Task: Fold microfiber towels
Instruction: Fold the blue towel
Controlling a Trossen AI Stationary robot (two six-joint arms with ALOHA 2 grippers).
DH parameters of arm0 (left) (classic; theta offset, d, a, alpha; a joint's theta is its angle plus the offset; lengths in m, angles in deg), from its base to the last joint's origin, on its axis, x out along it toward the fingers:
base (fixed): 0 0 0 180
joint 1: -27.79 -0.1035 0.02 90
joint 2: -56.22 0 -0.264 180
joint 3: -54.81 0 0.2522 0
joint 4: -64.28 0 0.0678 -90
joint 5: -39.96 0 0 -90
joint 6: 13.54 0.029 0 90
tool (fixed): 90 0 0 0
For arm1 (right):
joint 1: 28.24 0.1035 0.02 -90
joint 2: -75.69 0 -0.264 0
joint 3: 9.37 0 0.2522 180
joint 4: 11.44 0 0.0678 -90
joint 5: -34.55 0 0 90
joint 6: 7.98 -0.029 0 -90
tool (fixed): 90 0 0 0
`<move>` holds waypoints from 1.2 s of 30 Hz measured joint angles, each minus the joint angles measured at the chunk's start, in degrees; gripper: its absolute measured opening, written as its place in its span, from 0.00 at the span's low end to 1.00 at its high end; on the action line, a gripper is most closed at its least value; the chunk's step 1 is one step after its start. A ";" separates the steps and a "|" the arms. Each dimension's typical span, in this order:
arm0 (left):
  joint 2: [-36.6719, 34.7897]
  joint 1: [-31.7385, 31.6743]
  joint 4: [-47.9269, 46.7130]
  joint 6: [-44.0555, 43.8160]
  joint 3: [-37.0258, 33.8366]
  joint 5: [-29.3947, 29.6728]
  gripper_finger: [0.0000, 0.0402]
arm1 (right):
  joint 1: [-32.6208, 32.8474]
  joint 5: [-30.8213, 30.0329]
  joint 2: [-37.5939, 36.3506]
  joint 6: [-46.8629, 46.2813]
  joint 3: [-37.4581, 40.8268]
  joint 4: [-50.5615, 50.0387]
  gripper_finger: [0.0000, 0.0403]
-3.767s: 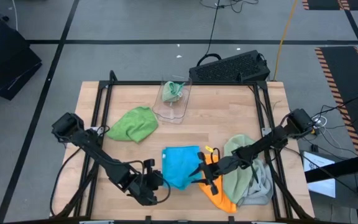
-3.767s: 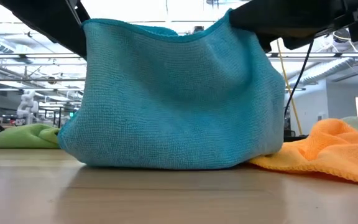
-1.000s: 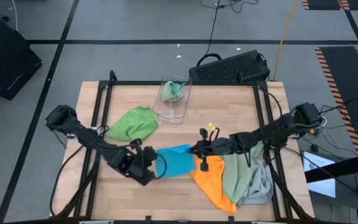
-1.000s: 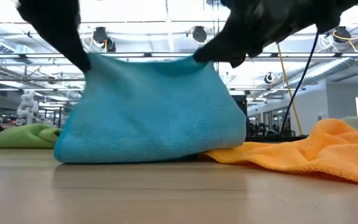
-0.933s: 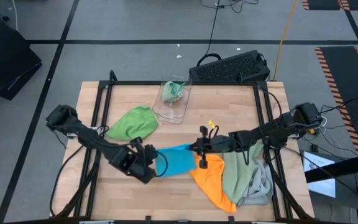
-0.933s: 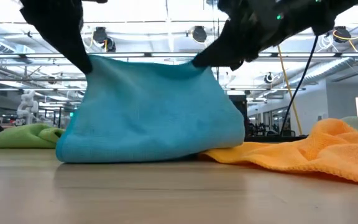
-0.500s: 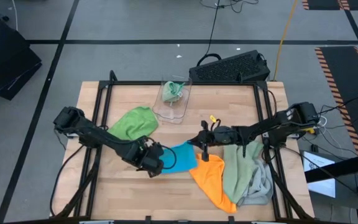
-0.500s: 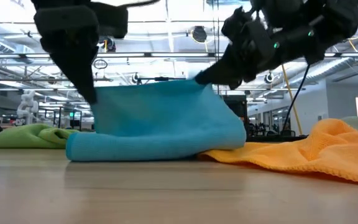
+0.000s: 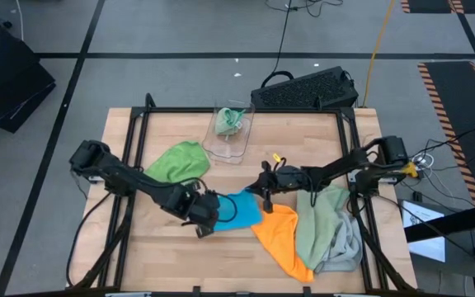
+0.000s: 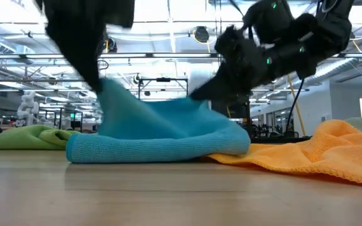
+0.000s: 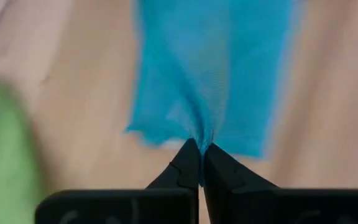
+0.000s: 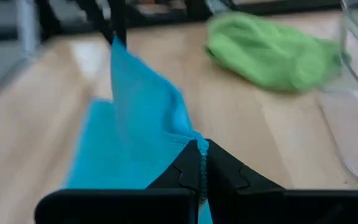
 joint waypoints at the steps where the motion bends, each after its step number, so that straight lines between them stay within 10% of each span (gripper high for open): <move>1: -0.85 0.43 0.87 0.10 0.22 -1.36 0.01 | 0.47 1.29 -1.05 -0.89 -0.04 -0.67 0.02; 8: -5.84 7.32 9.47 1.58 0.65 -6.71 0.01 | 6.49 6.68 -6.88 -4.18 -0.04 -5.02 0.02; 13: -6.83 9.38 7.18 1.79 0.55 1.34 0.02 | 8.97 3.47 -7.44 -3.70 -0.04 -5.20 0.02; 29: -5.55 1.21 9.73 -0.07 -10.84 2.17 0.02 | 2.44 -2.70 1.33 -2.11 -0.04 -4.23 0.02; 36: -5.53 -0.61 12.92 -1.18 -15.52 2.94 0.20 | 0.33 -2.74 3.05 -2.43 -0.04 -3.75 0.17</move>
